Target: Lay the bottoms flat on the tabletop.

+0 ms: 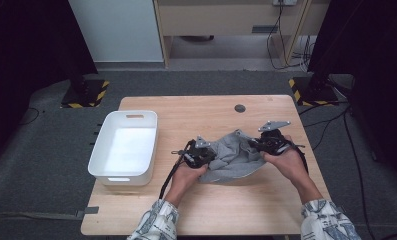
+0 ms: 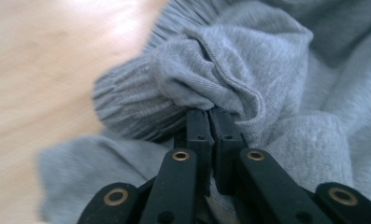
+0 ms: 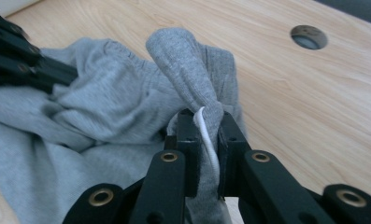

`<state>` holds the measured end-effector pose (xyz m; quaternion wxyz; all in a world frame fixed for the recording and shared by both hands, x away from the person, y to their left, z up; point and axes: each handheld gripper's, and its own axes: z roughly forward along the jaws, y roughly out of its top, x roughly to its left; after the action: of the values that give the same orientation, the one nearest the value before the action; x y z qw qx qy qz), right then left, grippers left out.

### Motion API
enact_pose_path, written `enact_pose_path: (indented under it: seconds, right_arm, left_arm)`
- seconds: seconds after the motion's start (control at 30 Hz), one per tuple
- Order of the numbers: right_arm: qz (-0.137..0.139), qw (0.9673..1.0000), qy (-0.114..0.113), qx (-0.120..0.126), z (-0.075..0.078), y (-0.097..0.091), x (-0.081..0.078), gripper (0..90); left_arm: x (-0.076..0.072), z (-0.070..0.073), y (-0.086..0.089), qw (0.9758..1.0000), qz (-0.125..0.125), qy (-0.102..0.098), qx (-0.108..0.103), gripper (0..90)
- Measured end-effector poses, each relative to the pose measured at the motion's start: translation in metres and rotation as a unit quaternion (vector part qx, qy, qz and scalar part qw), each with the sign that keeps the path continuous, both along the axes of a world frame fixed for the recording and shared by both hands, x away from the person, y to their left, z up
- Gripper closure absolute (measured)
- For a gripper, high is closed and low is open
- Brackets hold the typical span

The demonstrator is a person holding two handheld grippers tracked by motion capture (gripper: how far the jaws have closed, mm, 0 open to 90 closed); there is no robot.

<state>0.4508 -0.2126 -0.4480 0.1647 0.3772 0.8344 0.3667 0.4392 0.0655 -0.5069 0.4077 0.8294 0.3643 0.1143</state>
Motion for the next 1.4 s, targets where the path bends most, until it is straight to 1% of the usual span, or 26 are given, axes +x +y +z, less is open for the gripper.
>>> enact_pose_path:
  seconds: [0.03,0.07,0.17,0.2,0.33,0.37,0.47,0.57,0.67,0.73,0.8,0.87,0.93,0.97,1.0,1.1,1.17,1.23,1.27,1.33,1.37,1.4]
  right_arm:
    - [-0.003,1.0000,-0.002,-0.001,0.001,-0.002,0.000,83.3]
    - [-0.006,1.0000,-0.003,-0.001,0.001,-0.004,0.000,83.4]
    - [-0.018,0.9998,-0.007,-0.001,0.004,-0.012,-0.001,84.0]
    - [-0.020,0.9997,-0.011,-0.002,0.005,-0.015,0.000,84.2]
    - [-0.032,0.9994,-0.014,-0.004,0.008,-0.023,0.000,84.5]
    - [-0.033,0.9993,-0.016,-0.003,0.009,-0.024,0.000,84.5]
    - [-0.037,0.9991,-0.021,0.002,0.012,-0.025,0.000,84.6]
    - [-0.035,0.9989,-0.031,0.009,0.017,-0.025,0.000,84.6]
    - [-0.035,0.9985,-0.038,0.016,0.021,-0.022,-0.001,84.6]
    - [-0.032,0.9983,-0.044,0.018,0.024,-0.021,-0.001,84.6]
    - [-0.032,0.9982,-0.046,0.022,0.026,-0.022,-0.001,84.5]
    - [-0.030,0.9985,-0.041,0.018,0.023,-0.023,-0.001,84.5]
    - [-0.031,0.9988,-0.034,0.016,0.018,-0.024,-0.002,84.4]
    - [-0.031,0.9989,-0.032,0.014,0.015,-0.025,-0.002,84.4]
    - [-0.032,0.9990,-0.029,0.012,0.012,-0.026,-0.003,84.4]
    - [-0.033,0.9991,-0.025,0.010,0.007,-0.028,-0.004,84.3]
    - [-0.036,0.9990,-0.022,0.012,0.005,-0.029,-0.004,84.3]
    - [-0.036,0.9991,-0.020,0.011,0.004,-0.030,-0.004,84.4]
    - [-0.033,0.9992,-0.020,0.009,0.003,-0.030,-0.004,84.3]
    - [-0.033,0.9993,-0.018,0.008,0.003,-0.029,-0.004,84.3]
    - [-0.032,0.9993,-0.018,0.008,0.003,-0.029,-0.004,84.3]
    - [-0.031,0.9993,-0.018,0.007,0.003,-0.029,-0.005,84.3]
  left_arm:
    - [0.000,0.003,0.001,1.0000,0.002,-0.004,0.002,88.1]
    - [0.001,0.007,0.002,0.9998,0.009,-0.013,0.008,88.2]
    - [0.004,0.019,0.009,0.9994,0.022,-0.028,0.004,88.4]
    - [0.005,0.023,0.011,0.9991,0.026,-0.033,0.001,88.4]
    - [0.010,0.042,0.019,0.9981,0.029,-0.055,0.006,88.6]
    - [0.011,0.047,0.021,0.9979,0.030,-0.058,0.007,88.7]
    - [0.015,0.061,0.027,0.9971,0.031,-0.069,0.013,88.7]
    - [0.021,0.075,0.030,0.9958,0.034,-0.082,0.021,88.8]
    - [0.026,0.089,0.031,0.9943,0.042,-0.096,0.018,88.8]
    - [0.026,0.098,0.031,0.9932,0.044,-0.106,0.017,88.8]
    - [0.023,0.101,0.028,0.9927,0.036,-0.113,0.019,88.8]
    - [0.016,0.096,0.021,0.9921,0.024,-0.120,0.028,88.8]
    - [0.009,0.084,0.014,0.9924,0.015,-0.118,0.033,88.8]
    - [0.004,0.074,0.011,0.9933,0.011,-0.111,0.031,88.8]
    - [0.002,0.068,0.009,0.9938,0.009,-0.107,0.029,88.8]
    - [-0.008,0.047,0.000,0.9948,0.000,-0.098,0.029,88.8]
    - [-0.013,0.036,-0.005,0.9955,-0.007,-0.090,0.027,88.8]
    - [-0.018,0.027,-0.011,0.9959,-0.014,-0.085,0.029,88.8]
    - [-0.020,0.022,-0.014,0.9960,-0.019,-0.081,0.034,88.8]
    - [-0.024,0.011,-0.017,0.9961,-0.019,-0.077,0.038,88.8]
    - [-0.025,0.006,-0.017,0.9964,-0.019,-0.074,0.037,88.8]
    - [-0.026,0.004,-0.017,0.9965,-0.018,-0.073,0.036,88.8]
